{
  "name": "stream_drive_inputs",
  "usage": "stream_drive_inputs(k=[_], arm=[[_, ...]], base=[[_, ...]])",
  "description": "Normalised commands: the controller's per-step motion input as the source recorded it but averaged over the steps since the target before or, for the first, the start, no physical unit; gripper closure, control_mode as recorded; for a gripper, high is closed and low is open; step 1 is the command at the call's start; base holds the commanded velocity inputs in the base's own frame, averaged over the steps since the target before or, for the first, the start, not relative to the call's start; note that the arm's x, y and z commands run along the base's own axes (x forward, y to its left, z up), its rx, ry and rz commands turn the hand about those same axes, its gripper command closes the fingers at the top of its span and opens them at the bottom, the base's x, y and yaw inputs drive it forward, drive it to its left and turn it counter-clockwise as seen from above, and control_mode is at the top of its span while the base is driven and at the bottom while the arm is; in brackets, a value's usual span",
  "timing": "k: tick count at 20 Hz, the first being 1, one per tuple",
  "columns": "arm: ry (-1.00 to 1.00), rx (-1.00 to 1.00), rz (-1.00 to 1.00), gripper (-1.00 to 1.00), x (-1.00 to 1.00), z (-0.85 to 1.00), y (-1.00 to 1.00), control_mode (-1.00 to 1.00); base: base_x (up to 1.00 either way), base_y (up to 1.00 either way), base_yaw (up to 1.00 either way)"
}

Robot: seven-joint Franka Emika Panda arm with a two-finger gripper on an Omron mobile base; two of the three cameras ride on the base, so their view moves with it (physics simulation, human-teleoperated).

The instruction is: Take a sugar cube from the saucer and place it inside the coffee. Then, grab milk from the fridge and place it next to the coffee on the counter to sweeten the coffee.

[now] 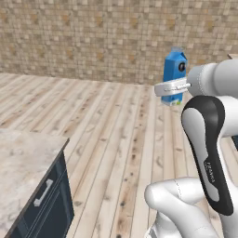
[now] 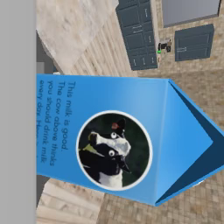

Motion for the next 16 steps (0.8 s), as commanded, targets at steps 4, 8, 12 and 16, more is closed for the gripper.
stream_drive_inputs(k=[4, 8, 12, 16], arm=[[0.0, 0.0, 0.0, 1.0, 0.0, 0.0, 0.0, 1.0], [0.0, 0.0, 0.0, 1.0, 0.0, 0.0, 0.0, 1.0], [0.0, 0.0, 0.0, 1.0, 0.0, 0.0, 0.0, 1.0], [0.0, 0.0, 0.0, 1.0, 0.0, 0.0, 0.0, 1.0]], base=[[1.0, -0.51, 0.41], [1.0, -0.55, 0.45], [1.0, -0.58, 0.44], [1.0, -0.55, 0.42]])
